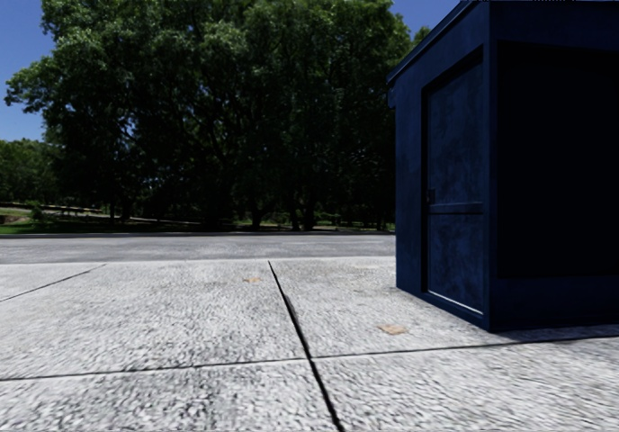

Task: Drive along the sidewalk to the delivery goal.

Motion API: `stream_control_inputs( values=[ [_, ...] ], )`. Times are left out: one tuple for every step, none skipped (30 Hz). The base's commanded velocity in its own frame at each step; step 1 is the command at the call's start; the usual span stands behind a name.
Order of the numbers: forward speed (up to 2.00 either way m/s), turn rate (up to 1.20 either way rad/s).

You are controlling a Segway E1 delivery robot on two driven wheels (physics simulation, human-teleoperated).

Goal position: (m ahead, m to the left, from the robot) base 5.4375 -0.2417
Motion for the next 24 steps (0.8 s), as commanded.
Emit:
stream_control_inputs(
  values=[
    [1.51, 0.13],
    [1.58, 0.01],
    [1.58, 0.01],
    [1.70, 0.00],
    [1.82, 0.00],
    [1.86, 0.00],
    [1.89, 0.00],
    [1.89, 0.00],
    [2.00, 0.00],
    [2.00, 0.00],
    [2.00, 0.00],
    [2.00, 0.00],
    [2.00, 0.00],
    [2.00, 0.00],
    [2.00, 0.00],
    [2.00, 0.00],
    [2.00, 0.00],
    [2.00, 0.00],
    [2.00, 0.00],
    [2.00, 0.00],
    [2.00, 0.00],
    [2.00, 0.00],
    [2.00, 0.00],
    [2.00, 0.00]
  ],
)
